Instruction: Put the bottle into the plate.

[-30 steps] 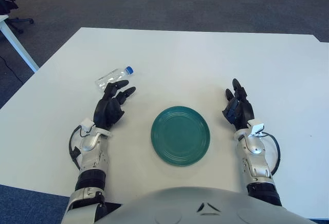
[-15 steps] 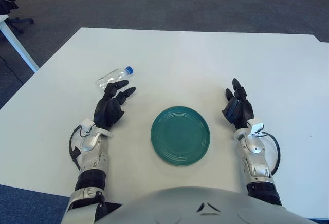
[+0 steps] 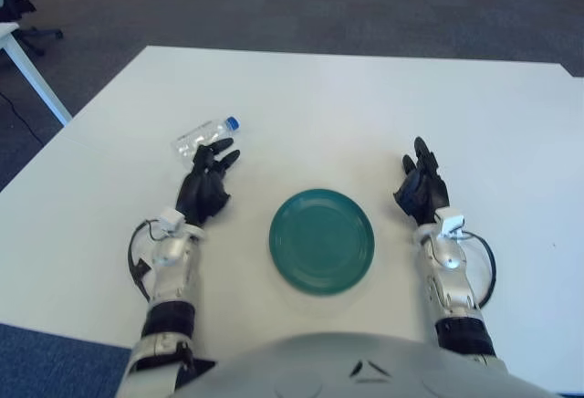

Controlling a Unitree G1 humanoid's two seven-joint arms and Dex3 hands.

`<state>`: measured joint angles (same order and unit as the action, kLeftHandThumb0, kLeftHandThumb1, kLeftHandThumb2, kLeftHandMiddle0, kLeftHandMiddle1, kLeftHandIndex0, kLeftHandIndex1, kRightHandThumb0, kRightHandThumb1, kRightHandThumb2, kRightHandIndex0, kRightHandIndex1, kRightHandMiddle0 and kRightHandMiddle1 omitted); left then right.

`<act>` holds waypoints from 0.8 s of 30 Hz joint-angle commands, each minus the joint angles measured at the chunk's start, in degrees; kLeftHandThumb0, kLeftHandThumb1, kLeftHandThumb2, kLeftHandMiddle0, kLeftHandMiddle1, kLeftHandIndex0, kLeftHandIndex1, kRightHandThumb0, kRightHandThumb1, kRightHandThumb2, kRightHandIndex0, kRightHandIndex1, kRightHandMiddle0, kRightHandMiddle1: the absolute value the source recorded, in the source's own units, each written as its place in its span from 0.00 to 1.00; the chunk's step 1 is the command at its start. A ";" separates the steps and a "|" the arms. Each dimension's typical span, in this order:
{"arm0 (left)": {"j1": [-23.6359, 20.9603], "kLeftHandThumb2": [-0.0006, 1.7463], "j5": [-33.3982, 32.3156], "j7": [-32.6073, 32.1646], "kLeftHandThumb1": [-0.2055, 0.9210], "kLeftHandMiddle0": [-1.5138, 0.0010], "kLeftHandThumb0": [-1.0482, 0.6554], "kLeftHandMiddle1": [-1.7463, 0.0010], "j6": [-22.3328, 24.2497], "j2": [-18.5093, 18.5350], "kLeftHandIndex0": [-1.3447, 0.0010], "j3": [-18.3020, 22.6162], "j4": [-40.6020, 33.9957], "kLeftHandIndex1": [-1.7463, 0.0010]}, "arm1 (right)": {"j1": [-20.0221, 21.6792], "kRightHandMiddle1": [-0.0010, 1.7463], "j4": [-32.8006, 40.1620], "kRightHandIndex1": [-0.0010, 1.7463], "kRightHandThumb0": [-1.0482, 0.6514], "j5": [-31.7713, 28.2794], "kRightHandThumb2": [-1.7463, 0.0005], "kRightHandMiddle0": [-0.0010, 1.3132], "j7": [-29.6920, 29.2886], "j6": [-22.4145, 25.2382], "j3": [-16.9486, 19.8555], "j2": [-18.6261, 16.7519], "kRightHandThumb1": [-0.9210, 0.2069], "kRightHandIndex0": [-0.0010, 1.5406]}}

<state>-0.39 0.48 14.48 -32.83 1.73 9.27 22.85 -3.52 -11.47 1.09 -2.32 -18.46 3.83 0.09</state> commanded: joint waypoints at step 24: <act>-2.44 0.56 63.00 -52.18 1.00 0.97 0.01 1.00 6.27 0.75 1.00 -22.89 -26.33 1.00 | 7.90 0.01 -24.10 0.00 0.00 -0.19 0.42 0.02 0.45 -2.57 1.03 1.84 0.00 0.00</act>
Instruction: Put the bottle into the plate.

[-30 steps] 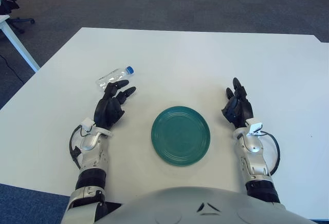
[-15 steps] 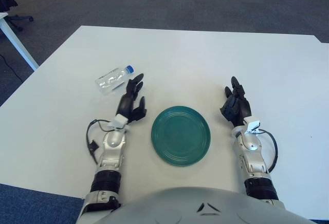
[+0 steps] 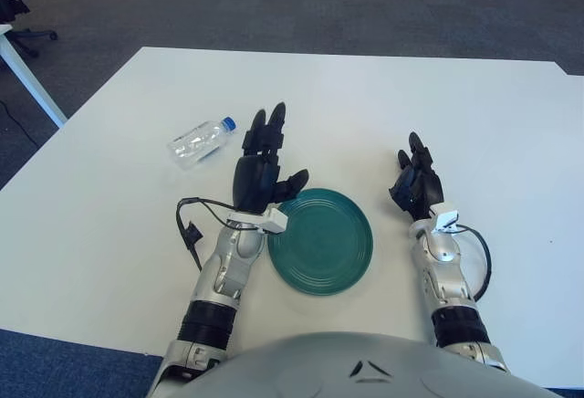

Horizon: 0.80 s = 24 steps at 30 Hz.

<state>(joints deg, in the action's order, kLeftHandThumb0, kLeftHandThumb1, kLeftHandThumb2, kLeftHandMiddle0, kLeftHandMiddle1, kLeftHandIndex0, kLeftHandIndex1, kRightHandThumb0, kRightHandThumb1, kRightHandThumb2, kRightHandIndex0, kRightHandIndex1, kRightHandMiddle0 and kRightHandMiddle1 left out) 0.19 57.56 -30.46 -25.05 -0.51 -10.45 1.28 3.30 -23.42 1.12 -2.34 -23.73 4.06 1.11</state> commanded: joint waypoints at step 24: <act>-12.06 0.54 -1.45 -1.44 1.00 0.99 0.00 1.00 3.68 8.06 1.00 -3.93 -2.19 1.00 | 5.49 0.03 -24.80 0.00 0.00 -0.86 0.44 0.02 1.55 -3.01 2.09 2.57 0.00 0.00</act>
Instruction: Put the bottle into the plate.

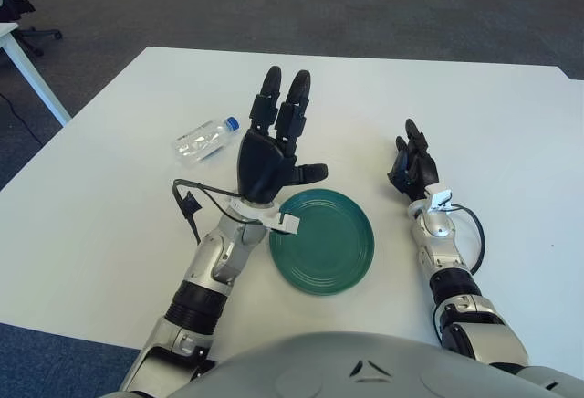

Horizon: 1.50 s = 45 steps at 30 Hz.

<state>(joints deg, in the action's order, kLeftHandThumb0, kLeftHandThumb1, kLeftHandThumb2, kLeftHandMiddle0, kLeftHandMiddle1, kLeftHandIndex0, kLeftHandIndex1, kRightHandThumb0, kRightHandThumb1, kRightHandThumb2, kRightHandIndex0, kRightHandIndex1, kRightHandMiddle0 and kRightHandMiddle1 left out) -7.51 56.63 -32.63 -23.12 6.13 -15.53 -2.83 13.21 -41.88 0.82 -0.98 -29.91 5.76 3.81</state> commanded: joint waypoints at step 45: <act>-24.54 0.33 -9.43 8.18 1.00 0.80 0.00 0.99 10.22 17.97 1.00 3.48 28.53 0.74 | -9.03 0.00 0.22 0.00 0.00 -0.51 0.33 0.00 0.31 3.98 1.59 2.29 0.00 0.00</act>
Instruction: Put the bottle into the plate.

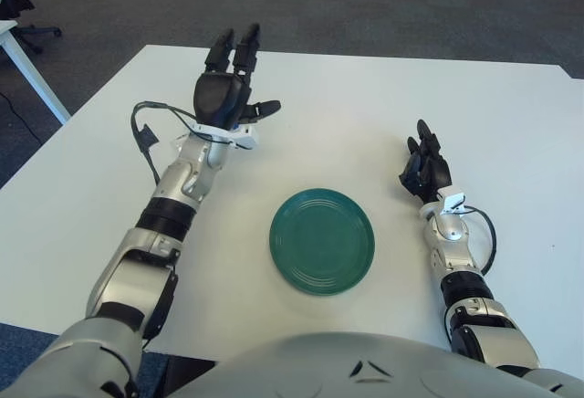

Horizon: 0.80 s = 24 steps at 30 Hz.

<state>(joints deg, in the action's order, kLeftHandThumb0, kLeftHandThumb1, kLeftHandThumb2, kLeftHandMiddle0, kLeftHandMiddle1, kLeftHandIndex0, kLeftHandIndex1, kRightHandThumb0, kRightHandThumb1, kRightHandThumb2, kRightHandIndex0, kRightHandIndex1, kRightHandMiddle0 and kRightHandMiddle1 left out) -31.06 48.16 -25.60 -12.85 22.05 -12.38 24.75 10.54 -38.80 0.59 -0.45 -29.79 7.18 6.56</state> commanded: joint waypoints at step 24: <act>-11.45 0.34 0.95 6.27 1.00 0.85 0.00 1.00 5.97 6.26 1.00 -7.67 27.99 0.66 | -7.05 0.00 -3.06 0.00 0.00 -1.15 0.31 0.00 1.83 2.41 1.68 2.20 0.00 0.00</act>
<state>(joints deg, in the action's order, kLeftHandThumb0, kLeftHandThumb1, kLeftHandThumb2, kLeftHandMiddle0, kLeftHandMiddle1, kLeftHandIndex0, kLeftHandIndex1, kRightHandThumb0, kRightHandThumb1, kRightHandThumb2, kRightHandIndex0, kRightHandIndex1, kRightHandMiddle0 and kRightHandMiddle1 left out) -40.82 48.81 -17.31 -6.67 27.73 -18.91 49.72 7.85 -35.81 0.19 0.86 -28.98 7.96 8.28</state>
